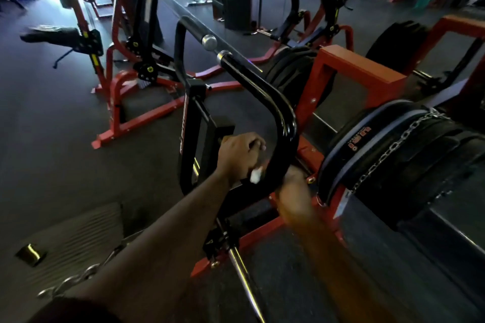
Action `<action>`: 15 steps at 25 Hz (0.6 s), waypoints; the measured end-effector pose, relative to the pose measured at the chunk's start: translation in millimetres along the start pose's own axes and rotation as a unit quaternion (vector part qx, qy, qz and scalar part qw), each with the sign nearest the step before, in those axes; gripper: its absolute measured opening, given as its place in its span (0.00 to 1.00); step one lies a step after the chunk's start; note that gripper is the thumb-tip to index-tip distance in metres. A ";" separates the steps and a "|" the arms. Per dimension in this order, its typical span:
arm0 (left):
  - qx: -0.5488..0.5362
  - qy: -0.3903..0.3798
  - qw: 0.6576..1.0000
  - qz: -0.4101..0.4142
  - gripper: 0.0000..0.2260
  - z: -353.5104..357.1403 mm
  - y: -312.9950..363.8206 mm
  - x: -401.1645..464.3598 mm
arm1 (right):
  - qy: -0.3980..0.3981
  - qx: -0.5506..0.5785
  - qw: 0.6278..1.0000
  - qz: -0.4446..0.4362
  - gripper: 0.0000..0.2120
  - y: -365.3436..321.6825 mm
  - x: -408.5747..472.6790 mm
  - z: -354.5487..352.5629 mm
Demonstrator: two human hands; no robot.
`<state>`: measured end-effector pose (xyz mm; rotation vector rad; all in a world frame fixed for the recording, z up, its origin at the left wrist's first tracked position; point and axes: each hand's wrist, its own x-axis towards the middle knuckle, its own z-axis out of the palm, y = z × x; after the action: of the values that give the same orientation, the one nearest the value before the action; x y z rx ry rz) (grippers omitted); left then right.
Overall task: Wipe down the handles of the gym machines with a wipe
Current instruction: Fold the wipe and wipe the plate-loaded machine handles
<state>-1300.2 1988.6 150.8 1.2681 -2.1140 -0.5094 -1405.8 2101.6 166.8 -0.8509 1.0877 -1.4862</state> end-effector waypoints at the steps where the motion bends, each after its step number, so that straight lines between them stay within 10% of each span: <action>1: -0.047 0.025 0.999 -0.010 0.10 4.1 -4.7 1.2 | 0.001 -0.040 0.999 0.007 0.10 9.0 3.5 -2.2; 8: -0.142 0.115 0.983 -0.037 0.13 10.0 -9.5 1.4 | -0.024 0.020 0.999 0.018 0.22 75.9 11.0 -42.3; 11: -0.166 0.116 0.978 -0.049 0.16 10.4 -9.0 2.4 | -0.033 0.030 0.999 -0.003 0.06 69.4 12.0 -6.9; 15: -0.251 0.101 0.959 -0.080 0.24 13.2 -13.8 0.7 | -0.027 -0.039 0.995 0.089 0.09 76.3 44.7 -12.7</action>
<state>-1300.5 1981.7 133.0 1.1373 -1.5830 -0.8834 -1400.5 2058.0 89.0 -0.8223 1.1567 -1.2730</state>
